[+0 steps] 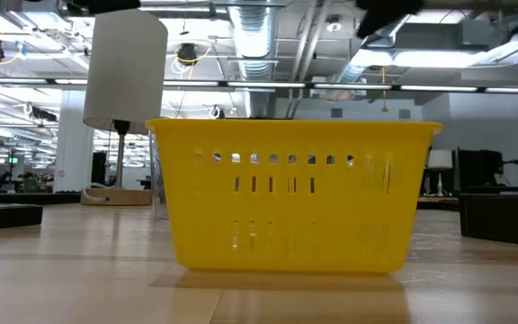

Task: Pick & Place Office items
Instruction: Put the top blue charger adapter into the transparent bin

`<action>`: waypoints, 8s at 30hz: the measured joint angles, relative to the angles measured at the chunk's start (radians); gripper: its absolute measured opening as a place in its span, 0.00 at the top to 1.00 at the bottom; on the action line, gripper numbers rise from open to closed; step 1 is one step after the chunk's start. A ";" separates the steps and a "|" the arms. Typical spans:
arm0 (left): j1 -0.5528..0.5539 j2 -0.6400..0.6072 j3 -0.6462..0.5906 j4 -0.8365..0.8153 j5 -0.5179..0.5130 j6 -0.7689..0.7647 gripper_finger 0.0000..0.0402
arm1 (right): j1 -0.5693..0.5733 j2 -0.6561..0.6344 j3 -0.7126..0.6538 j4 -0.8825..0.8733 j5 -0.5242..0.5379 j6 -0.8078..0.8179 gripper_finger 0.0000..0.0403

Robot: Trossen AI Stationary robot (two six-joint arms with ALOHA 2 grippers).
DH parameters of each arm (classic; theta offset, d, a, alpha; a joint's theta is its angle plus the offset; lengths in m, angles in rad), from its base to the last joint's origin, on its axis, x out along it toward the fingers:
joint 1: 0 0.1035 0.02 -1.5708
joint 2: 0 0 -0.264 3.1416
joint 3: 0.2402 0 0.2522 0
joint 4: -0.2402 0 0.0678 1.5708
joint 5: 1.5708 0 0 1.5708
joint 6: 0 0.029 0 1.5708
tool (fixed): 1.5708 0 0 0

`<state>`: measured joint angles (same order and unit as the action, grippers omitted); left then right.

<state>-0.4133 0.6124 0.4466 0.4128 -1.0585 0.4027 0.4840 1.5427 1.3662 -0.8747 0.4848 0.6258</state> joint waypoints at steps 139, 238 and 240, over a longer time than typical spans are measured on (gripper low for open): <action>0.800 1.341 1.048 -1.504 0.568 0.797 0.32 | 0.780 -0.195 -0.293 0.631 0.432 0.077 0.34; 0.399 0.912 0.761 -1.015 1.041 -0.167 0.68 | 0.805 -0.229 -0.294 0.752 0.512 -0.059 0.34; 0.398 0.960 0.761 -1.019 1.029 -0.199 0.68 | 0.806 -0.229 -0.294 0.748 0.512 -0.061 0.34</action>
<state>-0.0151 1.5725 1.2079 -0.6064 -0.0291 0.2032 1.2898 1.3132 1.0721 -0.1263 0.9966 0.5645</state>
